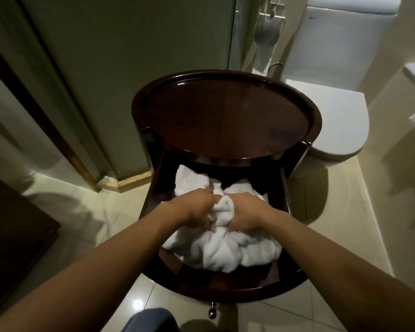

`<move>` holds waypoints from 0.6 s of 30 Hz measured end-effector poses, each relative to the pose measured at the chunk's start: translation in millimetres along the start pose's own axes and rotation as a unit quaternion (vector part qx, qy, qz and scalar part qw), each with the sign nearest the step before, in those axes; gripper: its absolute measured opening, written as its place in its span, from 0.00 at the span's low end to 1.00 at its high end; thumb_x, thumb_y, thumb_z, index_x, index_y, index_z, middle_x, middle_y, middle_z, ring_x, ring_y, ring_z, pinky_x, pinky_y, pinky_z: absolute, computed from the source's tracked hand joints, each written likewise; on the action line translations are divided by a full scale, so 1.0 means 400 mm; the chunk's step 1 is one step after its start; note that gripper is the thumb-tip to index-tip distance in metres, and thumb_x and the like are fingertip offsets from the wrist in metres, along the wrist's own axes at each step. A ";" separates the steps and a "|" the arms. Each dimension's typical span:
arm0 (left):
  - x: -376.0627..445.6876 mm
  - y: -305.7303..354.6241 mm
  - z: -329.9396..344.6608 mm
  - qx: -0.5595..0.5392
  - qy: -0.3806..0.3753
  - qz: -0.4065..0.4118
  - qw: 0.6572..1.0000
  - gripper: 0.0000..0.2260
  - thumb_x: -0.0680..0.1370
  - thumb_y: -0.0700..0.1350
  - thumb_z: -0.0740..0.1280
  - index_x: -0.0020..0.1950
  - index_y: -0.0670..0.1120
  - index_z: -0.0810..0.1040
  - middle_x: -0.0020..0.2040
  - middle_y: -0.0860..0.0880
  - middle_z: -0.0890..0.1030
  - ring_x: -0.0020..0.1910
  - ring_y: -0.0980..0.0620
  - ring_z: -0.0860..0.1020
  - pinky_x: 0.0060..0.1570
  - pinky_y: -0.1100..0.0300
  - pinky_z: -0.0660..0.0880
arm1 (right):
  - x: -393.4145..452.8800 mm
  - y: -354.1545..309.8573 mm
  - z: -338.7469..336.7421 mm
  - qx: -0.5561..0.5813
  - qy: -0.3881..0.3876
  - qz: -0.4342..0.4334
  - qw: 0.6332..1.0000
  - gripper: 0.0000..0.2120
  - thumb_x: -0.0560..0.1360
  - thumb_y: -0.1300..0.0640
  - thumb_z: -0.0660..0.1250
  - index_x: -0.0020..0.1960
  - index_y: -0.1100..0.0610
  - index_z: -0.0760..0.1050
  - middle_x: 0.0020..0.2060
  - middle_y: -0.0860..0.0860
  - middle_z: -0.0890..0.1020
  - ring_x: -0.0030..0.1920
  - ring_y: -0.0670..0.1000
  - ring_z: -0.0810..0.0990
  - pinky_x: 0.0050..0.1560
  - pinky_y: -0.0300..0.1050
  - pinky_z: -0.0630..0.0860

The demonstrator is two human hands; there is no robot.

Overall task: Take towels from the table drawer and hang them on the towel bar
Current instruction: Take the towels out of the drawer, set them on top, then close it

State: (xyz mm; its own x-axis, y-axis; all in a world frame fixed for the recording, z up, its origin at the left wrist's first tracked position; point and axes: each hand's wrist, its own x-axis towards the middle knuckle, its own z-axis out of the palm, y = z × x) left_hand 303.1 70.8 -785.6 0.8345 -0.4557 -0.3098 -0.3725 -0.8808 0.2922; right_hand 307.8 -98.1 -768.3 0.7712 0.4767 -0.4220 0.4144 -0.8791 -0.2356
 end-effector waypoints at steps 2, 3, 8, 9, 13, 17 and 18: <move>-0.026 0.029 -0.055 0.008 -0.007 -0.005 1.000 0.22 0.66 0.51 0.76 0.57 0.48 0.75 0.55 0.46 0.75 0.55 0.45 0.75 0.51 0.53 0.74 | -0.032 -0.011 -0.055 0.026 -0.027 0.001 0.999 0.20 0.64 0.40 0.70 0.53 0.43 0.71 0.47 0.49 0.82 0.48 0.57 0.81 0.47 0.51 0.79; -0.039 0.042 -0.088 0.008 -0.015 -0.007 1.000 0.23 0.65 0.52 0.76 0.57 0.49 0.75 0.55 0.46 0.74 0.55 0.45 0.74 0.52 0.52 0.74 | -0.050 -0.019 -0.091 0.027 -0.036 -0.004 0.999 0.21 0.66 0.42 0.71 0.57 0.45 0.73 0.51 0.51 0.83 0.51 0.58 0.81 0.48 0.49 0.78; -0.094 0.108 -0.313 -0.017 -0.033 -0.013 0.999 0.28 0.60 0.60 0.69 0.59 0.54 0.72 0.56 0.48 0.75 0.54 0.46 0.75 0.51 0.45 0.78 | -0.158 -0.069 -0.339 0.035 -0.045 -0.006 0.998 0.19 0.67 0.46 0.73 0.55 0.49 0.72 0.51 0.50 0.83 0.52 0.56 0.81 0.45 0.48 0.75; -0.105 0.124 -0.371 -0.015 -0.033 -0.014 0.999 0.29 0.60 0.60 0.69 0.60 0.53 0.72 0.57 0.48 0.76 0.55 0.46 0.76 0.51 0.45 0.78 | -0.176 -0.075 -0.397 0.041 -0.052 -0.010 0.998 0.18 0.68 0.46 0.73 0.53 0.49 0.72 0.50 0.50 0.83 0.50 0.56 0.82 0.45 0.48 0.76; -0.131 0.187 -0.627 -0.016 -0.002 -0.027 1.000 0.28 0.66 0.57 0.72 0.64 0.52 0.72 0.61 0.50 0.75 0.59 0.48 0.74 0.53 0.45 0.77 | -0.213 -0.081 -0.635 0.041 -0.028 -0.009 0.999 0.21 0.69 0.38 0.69 0.57 0.47 0.75 0.48 0.48 0.84 0.47 0.53 0.82 0.48 0.49 0.78; -0.097 0.201 -0.838 0.021 0.037 -0.046 0.998 0.23 0.72 0.53 0.71 0.66 0.53 0.71 0.64 0.51 0.72 0.62 0.48 0.71 0.57 0.44 0.73 | -0.193 -0.058 -0.828 0.016 0.061 -0.008 0.998 0.22 0.69 0.35 0.63 0.60 0.42 0.72 0.49 0.45 0.80 0.48 0.52 0.81 0.50 0.51 0.77; -0.078 0.195 -0.870 0.027 0.050 -0.048 0.997 0.23 0.73 0.51 0.70 0.66 0.52 0.70 0.64 0.50 0.72 0.61 0.47 0.71 0.56 0.44 0.73 | -0.181 -0.052 -0.865 -0.004 0.088 -0.021 0.996 0.21 0.70 0.38 0.63 0.61 0.42 0.71 0.49 0.46 0.80 0.49 0.53 0.81 0.49 0.50 0.75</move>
State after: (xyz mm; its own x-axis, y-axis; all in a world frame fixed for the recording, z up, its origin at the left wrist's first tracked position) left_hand 389.3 61.1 -438.5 0.9027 -0.3557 -0.2420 -0.3075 -0.9269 0.2151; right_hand 410.6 -116.5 -430.1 0.8258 0.5043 -0.2525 0.4504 -0.8591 -0.2430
